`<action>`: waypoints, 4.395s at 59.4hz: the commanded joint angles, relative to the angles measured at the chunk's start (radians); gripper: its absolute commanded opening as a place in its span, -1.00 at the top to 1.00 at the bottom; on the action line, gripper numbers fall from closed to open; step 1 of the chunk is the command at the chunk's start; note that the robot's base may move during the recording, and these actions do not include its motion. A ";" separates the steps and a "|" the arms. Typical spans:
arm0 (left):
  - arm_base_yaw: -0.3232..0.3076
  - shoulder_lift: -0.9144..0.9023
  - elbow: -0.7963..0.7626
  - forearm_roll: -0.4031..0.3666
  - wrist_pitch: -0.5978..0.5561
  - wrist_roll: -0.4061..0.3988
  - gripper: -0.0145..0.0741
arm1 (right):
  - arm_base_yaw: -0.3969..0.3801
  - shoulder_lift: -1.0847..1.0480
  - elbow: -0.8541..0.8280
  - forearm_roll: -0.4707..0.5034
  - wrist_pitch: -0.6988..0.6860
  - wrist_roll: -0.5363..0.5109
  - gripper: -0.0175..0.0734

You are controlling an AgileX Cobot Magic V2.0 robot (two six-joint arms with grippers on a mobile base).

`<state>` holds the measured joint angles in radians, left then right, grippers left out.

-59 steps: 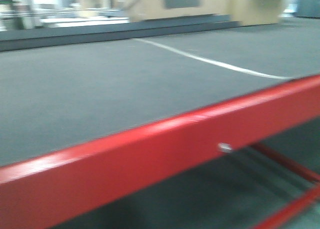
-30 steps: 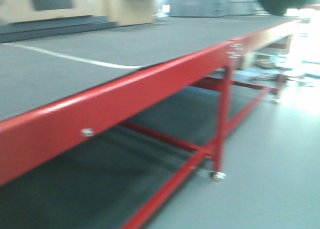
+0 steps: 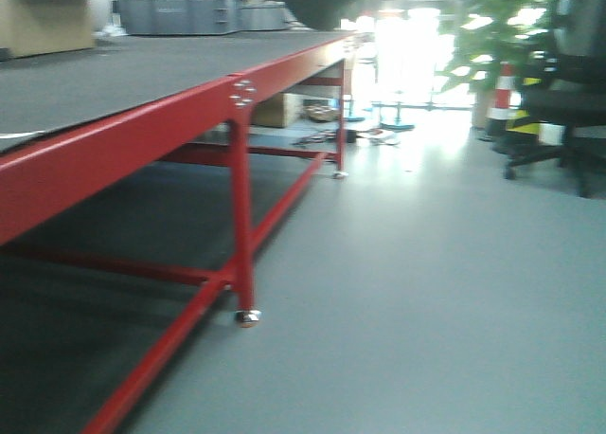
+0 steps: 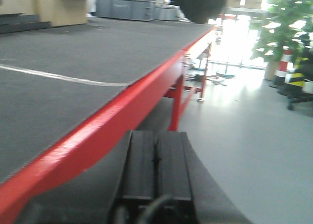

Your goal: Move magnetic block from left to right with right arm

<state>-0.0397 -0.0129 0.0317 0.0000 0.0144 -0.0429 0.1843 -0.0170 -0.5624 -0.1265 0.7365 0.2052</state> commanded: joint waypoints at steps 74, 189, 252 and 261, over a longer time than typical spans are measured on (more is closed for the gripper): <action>-0.007 -0.015 0.008 0.000 -0.090 -0.004 0.94 | -0.007 -0.008 -0.027 -0.014 -0.087 -0.008 0.23; -0.023 -0.015 0.008 0.000 -0.090 -0.004 0.94 | -0.007 -0.008 -0.027 -0.014 -0.087 -0.008 0.23; -0.029 -0.011 0.008 0.000 -0.090 -0.004 0.94 | -0.007 -0.008 -0.026 -0.014 -0.084 -0.008 0.23; -0.029 -0.011 0.008 0.000 -0.090 -0.004 0.94 | -0.007 -0.008 -0.026 -0.014 -0.082 -0.008 0.23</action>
<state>-0.0622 -0.0129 0.0317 0.0000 0.0144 -0.0429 0.1824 -0.0170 -0.5624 -0.1265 0.7384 0.2052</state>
